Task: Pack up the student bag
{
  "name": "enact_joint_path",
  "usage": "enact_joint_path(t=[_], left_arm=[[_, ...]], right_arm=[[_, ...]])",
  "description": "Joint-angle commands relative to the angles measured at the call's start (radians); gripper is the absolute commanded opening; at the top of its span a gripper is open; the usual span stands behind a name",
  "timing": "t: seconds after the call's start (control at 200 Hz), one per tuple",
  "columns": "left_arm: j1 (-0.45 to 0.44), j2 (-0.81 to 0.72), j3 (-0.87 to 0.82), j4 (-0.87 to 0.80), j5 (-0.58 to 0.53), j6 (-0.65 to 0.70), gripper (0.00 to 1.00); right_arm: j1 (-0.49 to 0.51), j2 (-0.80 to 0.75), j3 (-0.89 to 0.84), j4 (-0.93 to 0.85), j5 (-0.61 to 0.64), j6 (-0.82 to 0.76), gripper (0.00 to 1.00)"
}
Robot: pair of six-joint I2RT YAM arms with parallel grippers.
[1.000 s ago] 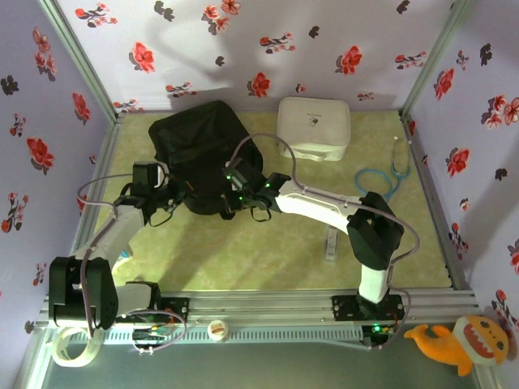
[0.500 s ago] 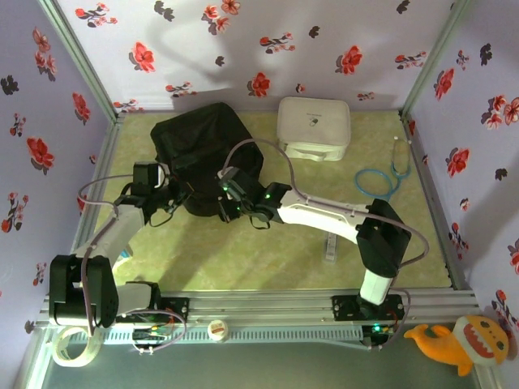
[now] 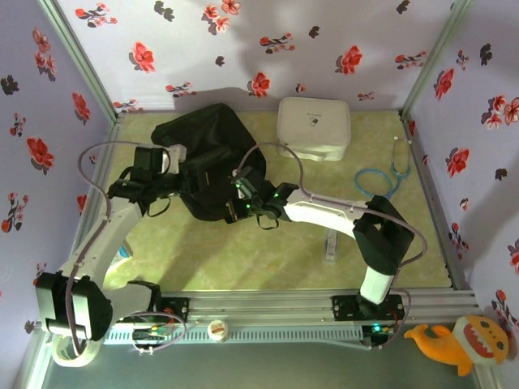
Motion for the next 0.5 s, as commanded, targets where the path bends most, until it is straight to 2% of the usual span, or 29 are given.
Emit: enact_joint_path(t=[0.0,0.115,0.23,0.38,0.495], left_arm=[[-0.048,0.086,0.036,-0.156,0.001,0.337,0.62],[-0.093,0.135,0.05,-0.185,0.0,0.507,0.62],[-0.109,0.152,0.018,-0.135,0.031,0.647,0.63],[-0.112,0.165,-0.025,-0.042,0.073,0.73,0.66],[-0.124,0.211,-0.021,-0.051,0.124,0.787,0.68]], right_arm=[[-0.028,-0.049,-0.038,0.066,-0.065,0.03,0.0],[-0.042,-0.068,-0.058,0.076,-0.087,0.029,0.0],[-0.046,-0.087,-0.083,0.094,-0.111,0.031,0.0],[-0.053,-0.099,-0.099,0.098,-0.126,0.032,0.0],[-0.058,-0.102,-0.102,0.106,-0.139,0.035,0.0]])
